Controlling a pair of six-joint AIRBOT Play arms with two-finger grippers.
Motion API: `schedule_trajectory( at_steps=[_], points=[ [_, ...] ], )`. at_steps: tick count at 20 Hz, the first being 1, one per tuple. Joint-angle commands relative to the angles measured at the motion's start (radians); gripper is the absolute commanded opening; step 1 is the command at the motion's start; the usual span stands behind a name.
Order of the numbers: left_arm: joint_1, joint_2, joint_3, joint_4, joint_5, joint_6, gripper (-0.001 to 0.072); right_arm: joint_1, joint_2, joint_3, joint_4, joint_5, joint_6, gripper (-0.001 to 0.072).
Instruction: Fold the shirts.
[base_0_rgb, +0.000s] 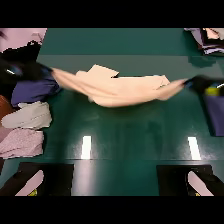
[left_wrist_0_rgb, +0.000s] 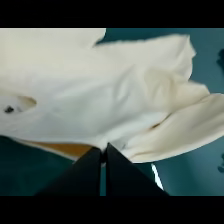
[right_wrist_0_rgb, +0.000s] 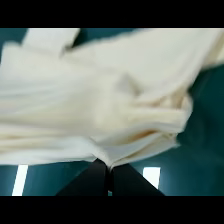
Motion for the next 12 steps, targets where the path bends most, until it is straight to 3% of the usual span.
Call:
schedule_trajectory(
  at_steps=[1,6,12],
  points=[
    [0.034,0.052,0.385,0.008,-0.055,-0.038,0.0023,-0.129,0.066,0.311,-0.002,0.030,-0.019,0.0013],
    [0.034,0.053,0.880,0.012,-0.006,-0.097,0.0023,-0.315,0.066,0.715,-0.005,0.123,-0.061,0.0013],
    [0.034,0.053,1.136,0.008,0.045,-0.209,0.0023,-0.549,0.051,0.975,-0.001,0.174,-0.040,0.0013]
  ],
)
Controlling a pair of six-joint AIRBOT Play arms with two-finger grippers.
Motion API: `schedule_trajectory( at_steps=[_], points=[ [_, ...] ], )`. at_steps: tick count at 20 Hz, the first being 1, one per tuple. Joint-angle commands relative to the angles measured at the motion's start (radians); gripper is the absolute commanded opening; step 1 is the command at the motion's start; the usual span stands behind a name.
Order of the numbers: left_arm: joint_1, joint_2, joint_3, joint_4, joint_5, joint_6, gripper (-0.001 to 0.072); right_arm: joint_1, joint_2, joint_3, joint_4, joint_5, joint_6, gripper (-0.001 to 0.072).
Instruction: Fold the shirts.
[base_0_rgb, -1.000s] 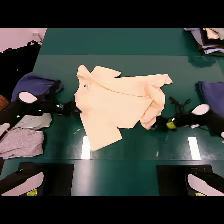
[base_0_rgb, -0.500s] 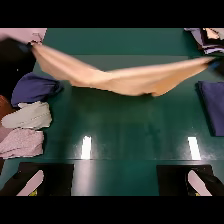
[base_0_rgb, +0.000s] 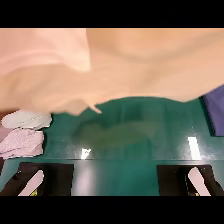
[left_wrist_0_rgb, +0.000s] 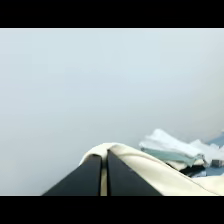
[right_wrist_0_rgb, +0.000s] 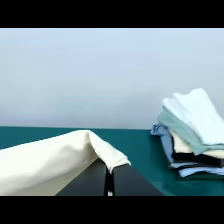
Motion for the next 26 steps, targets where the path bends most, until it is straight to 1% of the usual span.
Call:
schedule_trajectory(
  at_steps=[1,3,4,7,9,11,12,14,15,17,20,21,24,26],
  points=[
    [0.001,-0.002,0.115,0.008,0.024,-0.072,0.0023,-0.091,-0.028,0.144,0.002,0.053,0.014,0.0013],
    [0.001,-0.005,0.048,0.026,-0.022,-0.076,0.0022,-0.090,-0.085,0.169,0.011,0.128,0.027,0.0013],
    [0.001,-0.005,-0.035,0.035,-0.056,-0.076,0.0023,-0.089,-0.120,0.152,0.012,0.173,0.040,0.0013],
    [0.001,-0.012,-0.399,0.043,-0.114,-0.075,0.0023,0.006,-0.221,-0.023,0.022,0.240,0.040,0.0013],
    [0.001,-0.057,-0.647,0.067,-0.157,-0.066,0.0023,0.132,-0.322,-0.137,-0.083,0.298,0.041,0.0013],
    [0.001,-0.144,-0.842,0.104,-0.185,-0.041,0.0023,0.254,-0.449,-0.217,-0.211,0.381,0.059,0.0013],
    [0.001,-0.195,-0.912,0.113,-0.186,-0.028,0.0023,0.299,-0.506,-0.251,-0.243,0.409,0.060,0.0013],
    [0.001,-0.319,-0.992,0.111,-0.168,-0.010,0.0023,0.370,-0.624,-0.303,-0.269,0.406,0.068,0.0013],
    [-0.004,-0.396,-0.995,0.111,-0.143,0.006,0.0023,0.391,-0.677,-0.309,-0.272,0.373,0.071,0.0013],
    [-0.023,-0.517,-0.978,0.108,-0.032,0.026,0.0023,0.414,-0.785,-0.271,-0.271,0.299,0.084,0.0013],
    [-0.071,-0.688,-0.826,0.080,0.151,0.040,0.0023,0.418,-0.920,-0.111,-0.262,0.188,0.113,0.0013],
    [-0.088,-0.737,-0.757,0.081,0.184,0.042,0.0023,0.418,-0.953,-0.053,-0.255,0.158,0.122,0.0013],
    [-0.121,-0.835,-0.591,0.082,0.214,0.064,0.0023,0.419,-1.011,0.075,-0.254,0.116,0.122,0.0013],
    [-0.117,-0.840,-0.563,0.088,0.202,0.064,0.0023,0.418,-0.999,0.055,-0.253,0.113,0.108,0.0013]
  ],
)
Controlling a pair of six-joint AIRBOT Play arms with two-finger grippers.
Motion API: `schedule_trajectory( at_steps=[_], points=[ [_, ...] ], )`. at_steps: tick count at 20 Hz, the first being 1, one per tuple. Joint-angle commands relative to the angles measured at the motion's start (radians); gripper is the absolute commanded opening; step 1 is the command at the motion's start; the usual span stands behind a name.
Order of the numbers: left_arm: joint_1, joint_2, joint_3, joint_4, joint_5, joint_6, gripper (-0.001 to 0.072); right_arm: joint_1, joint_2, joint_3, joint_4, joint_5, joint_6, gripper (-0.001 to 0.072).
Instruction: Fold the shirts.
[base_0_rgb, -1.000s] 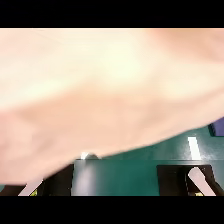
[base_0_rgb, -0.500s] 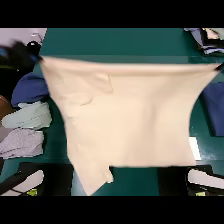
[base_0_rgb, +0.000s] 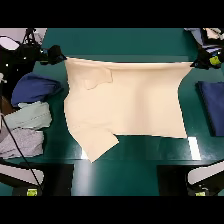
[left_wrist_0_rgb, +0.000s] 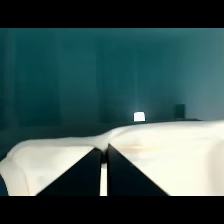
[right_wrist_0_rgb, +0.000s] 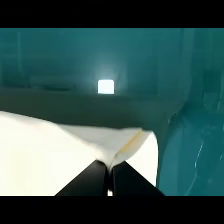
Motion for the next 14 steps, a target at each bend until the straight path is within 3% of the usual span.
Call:
schedule_trajectory(
  at_steps=[1,4,6,14],
  points=[
    [-0.003,-0.056,0.097,0.011,-0.006,0.012,0.0023,0.004,-0.011,0.002,0.000,-0.039,-0.028,0.0013],
    [0.019,-0.055,0.109,0.092,-0.256,0.018,0.0022,0.005,0.068,-0.170,-0.040,-0.042,-0.042,0.0013],
    [0.002,-0.053,0.063,0.190,-0.331,0.032,0.0022,0.013,0.121,-0.302,-0.079,-0.078,-0.042,0.0013],
    [-0.076,-0.054,-0.206,0.220,-0.214,0.037,0.0024,0.065,0.186,-0.640,-0.079,-0.237,-0.064,0.0014]
  ],
)
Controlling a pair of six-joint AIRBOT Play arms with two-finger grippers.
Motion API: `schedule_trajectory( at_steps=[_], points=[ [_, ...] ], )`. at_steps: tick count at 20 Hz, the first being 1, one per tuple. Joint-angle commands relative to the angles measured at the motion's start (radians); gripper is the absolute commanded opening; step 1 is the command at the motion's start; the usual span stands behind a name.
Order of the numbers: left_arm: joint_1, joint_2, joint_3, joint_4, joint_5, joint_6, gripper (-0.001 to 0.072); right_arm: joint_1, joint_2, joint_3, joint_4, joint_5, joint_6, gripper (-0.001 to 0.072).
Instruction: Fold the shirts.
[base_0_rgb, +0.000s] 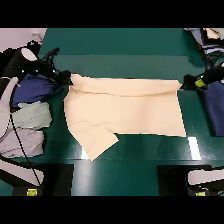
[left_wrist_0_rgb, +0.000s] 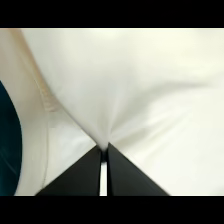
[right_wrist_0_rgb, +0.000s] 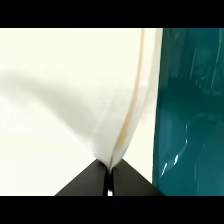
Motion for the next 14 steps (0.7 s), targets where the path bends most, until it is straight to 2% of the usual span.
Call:
schedule_trajectory(
  at_steps=[1,2,3,4,5,8,12,14],
  points=[
    [-0.016,-0.001,-0.071,0.036,0.012,-0.014,0.0025,0.018,0.013,-0.097,0.002,-0.072,-0.003,0.0014],
    [-0.014,0.002,-0.070,0.068,-0.005,-0.033,0.0045,0.018,0.013,-0.098,0.001,-0.069,-0.004,0.0032],
    [-0.014,0.009,-0.070,0.109,-0.028,-0.035,0.0322,0.017,0.017,-0.098,0.001,-0.061,-0.004,0.0220],
    [-0.014,0.021,-0.070,0.134,-0.049,-0.038,0.0437,0.008,0.026,-0.098,0.001,-0.043,-0.004,0.0372],
    [-0.012,0.040,-0.071,0.171,-0.068,-0.050,0.0416,-0.004,0.039,-0.098,0.000,-0.024,-0.005,0.0372],
    [0.006,0.160,-0.150,0.199,-0.083,-0.068,0.0416,-0.055,0.109,-0.099,-0.004,0.034,-0.029,0.0372],
    [-0.005,0.431,-0.483,0.185,-0.072,-0.117,0.0416,-0.130,0.207,-0.099,-0.001,0.146,-0.046,0.0373],
    [-0.034,0.563,-0.665,0.180,-0.067,-0.168,0.0418,-0.148,0.246,-0.099,-0.001,0.167,-0.054,0.0373]
  ],
)
